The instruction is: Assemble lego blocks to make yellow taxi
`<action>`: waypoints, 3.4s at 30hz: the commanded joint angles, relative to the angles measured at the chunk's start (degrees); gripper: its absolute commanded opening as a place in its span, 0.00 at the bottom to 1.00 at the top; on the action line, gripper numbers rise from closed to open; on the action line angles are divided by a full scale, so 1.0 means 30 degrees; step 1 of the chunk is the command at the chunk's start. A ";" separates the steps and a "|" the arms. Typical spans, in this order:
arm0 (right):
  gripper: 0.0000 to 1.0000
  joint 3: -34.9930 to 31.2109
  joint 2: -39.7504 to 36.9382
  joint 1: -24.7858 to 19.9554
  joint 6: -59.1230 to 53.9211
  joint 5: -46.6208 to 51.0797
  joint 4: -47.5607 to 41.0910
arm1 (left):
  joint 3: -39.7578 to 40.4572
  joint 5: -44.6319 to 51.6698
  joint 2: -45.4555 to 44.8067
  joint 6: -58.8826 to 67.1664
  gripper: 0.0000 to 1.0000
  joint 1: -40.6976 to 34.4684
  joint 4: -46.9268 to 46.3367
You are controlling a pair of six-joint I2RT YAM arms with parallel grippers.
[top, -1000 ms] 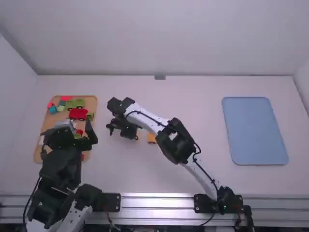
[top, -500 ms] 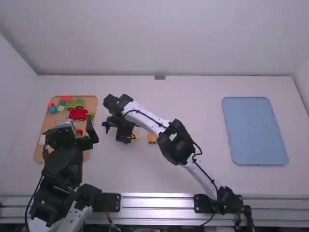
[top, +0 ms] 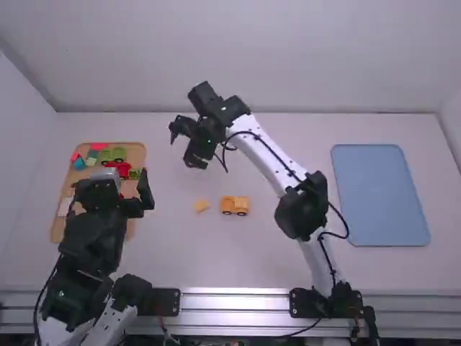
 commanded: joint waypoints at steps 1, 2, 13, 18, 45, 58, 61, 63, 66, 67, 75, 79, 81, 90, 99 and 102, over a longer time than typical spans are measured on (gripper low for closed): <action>0.98 -0.2535 -0.2033 -0.0219 0.0954 -0.0459 0.1290 | 0.0648 0.0481 0.1435 0.0350 0.99 0.0095 0.0015; 0.99 -0.4058 -0.2849 -0.0342 0.1282 -0.0415 0.2565 | 0.0816 0.0546 0.1996 0.0372 0.99 0.0102 -0.0022; 0.99 -2.2301 -1.4018 -0.2557 0.6324 0.2623 1.6859 | 0.5639 0.6579 1.0717 0.3781 0.99 0.0095 -0.2900; 0.99 -2.7525 -1.8170 -0.4575 0.5472 -0.0976 2.0597 | 0.8852 0.8524 1.5657 0.6025 0.99 -0.0131 -0.5690; 0.99 -3.1824 -1.9045 -1.2371 0.6375 -1.4171 2.6374 | 1.0564 0.8961 2.8844 1.2998 0.82 -0.0663 -0.8706; 0.99 -3.1824 -1.7697 -1.2407 0.7759 -1.4185 2.8720 | 0.7963 0.7978 2.8611 1.1387 0.69 -0.1566 -0.5858; 0.99 -3.1824 -1.7697 -1.2371 0.7752 -1.4185 2.8713 | 0.7563 0.7563 2.8611 1.0528 0.66 -0.1523 -0.5413; 0.99 -3.1824 -1.7697 -1.2407 0.7759 -1.4178 2.8720 | 0.7089 0.6841 2.8611 0.9908 0.66 -0.1676 -0.4728; 0.99 -3.1824 -1.7697 -1.2400 0.7752 -1.4185 2.8720 | 0.6681 0.6951 2.8611 0.9617 0.64 -0.1800 -0.4153; 0.99 -3.1824 -1.7697 -1.2386 0.7752 -1.4171 2.8735 | 0.6688 0.6972 2.8611 0.9122 0.61 -0.1800 -0.4109; 0.99 -3.1824 -1.7697 -1.2386 0.7752 -1.4171 2.8735 | 0.8247 0.5151 2.8582 0.1239 0.11 -0.1734 -0.5472; 0.99 -3.1824 -1.7697 -1.2393 0.7745 -1.4171 2.8749 | 0.8750 0.5333 2.8582 -0.5552 0.02 -0.1749 -0.5523; 0.99 -3.1824 -1.7697 -1.2386 0.7745 -1.4163 2.8764 | 0.8874 0.5326 2.8582 -0.8808 0.02 -0.1625 -0.5501; 0.99 -3.1824 -1.7697 -1.2393 0.7752 -1.4112 2.8756 | 0.8852 0.5275 2.8582 -2.7452 0.02 -0.1668 -0.7191; 0.99 -3.1824 -1.7697 -1.2393 0.7737 -1.4112 2.8727 | 0.8728 0.5625 2.8582 -3.8031 0.20 -0.1588 -0.7504; 0.99 -3.1824 -1.7697 -1.2393 0.7752 -1.4112 2.8720 | 0.8400 0.5931 2.8582 -3.9364 0.22 -0.1690 -0.6776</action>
